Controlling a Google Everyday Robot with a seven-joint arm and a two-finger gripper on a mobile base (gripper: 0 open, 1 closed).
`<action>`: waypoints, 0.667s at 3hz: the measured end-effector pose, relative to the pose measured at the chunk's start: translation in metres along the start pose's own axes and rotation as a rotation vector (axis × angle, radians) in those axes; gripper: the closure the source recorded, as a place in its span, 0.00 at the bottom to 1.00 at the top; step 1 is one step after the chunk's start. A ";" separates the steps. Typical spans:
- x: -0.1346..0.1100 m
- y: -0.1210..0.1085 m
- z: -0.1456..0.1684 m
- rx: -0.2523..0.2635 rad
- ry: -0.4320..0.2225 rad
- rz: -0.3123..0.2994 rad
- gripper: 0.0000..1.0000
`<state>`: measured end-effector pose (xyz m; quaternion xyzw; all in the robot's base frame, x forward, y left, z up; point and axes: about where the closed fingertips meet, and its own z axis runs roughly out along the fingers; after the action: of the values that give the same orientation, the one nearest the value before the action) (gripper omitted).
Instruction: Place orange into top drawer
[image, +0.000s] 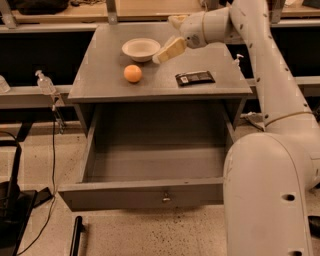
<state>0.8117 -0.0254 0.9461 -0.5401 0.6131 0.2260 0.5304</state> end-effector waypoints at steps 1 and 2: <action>0.014 0.026 0.036 -0.046 0.040 -0.050 0.00; 0.029 0.053 0.059 -0.084 0.055 -0.025 0.00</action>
Offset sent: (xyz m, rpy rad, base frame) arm -0.0353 0.0595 -0.0787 -0.0991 0.0300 0.0580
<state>0.7919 0.0296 0.8844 -0.5755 0.6106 0.2301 0.4930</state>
